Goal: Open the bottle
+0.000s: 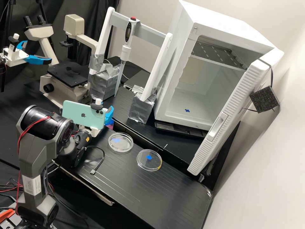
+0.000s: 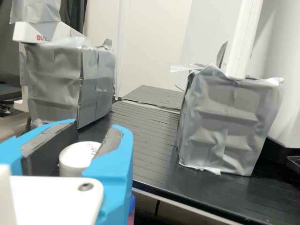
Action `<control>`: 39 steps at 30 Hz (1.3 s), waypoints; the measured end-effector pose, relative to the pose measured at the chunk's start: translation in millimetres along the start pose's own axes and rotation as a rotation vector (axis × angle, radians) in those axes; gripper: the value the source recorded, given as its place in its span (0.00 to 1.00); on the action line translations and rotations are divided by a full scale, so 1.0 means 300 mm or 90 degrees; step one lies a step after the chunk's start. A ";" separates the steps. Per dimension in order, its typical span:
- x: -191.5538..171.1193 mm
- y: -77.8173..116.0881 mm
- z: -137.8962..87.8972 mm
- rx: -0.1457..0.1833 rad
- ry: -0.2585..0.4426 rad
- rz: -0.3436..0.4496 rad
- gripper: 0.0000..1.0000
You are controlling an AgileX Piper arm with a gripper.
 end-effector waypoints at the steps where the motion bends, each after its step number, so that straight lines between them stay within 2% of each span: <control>1: 0.000 0.000 0.000 0.001 0.000 0.000 0.00; 15: -0.005 0.013 -0.014 0.002 -0.007 -0.012 0.00; 33: 0.009 0.062 -0.044 0.002 0.014 0.024 0.00; 35: 0.004 0.079 -0.047 0.005 0.017 0.035 0.00; 39: -0.030 0.111 -0.056 0.025 0.029 0.055 0.00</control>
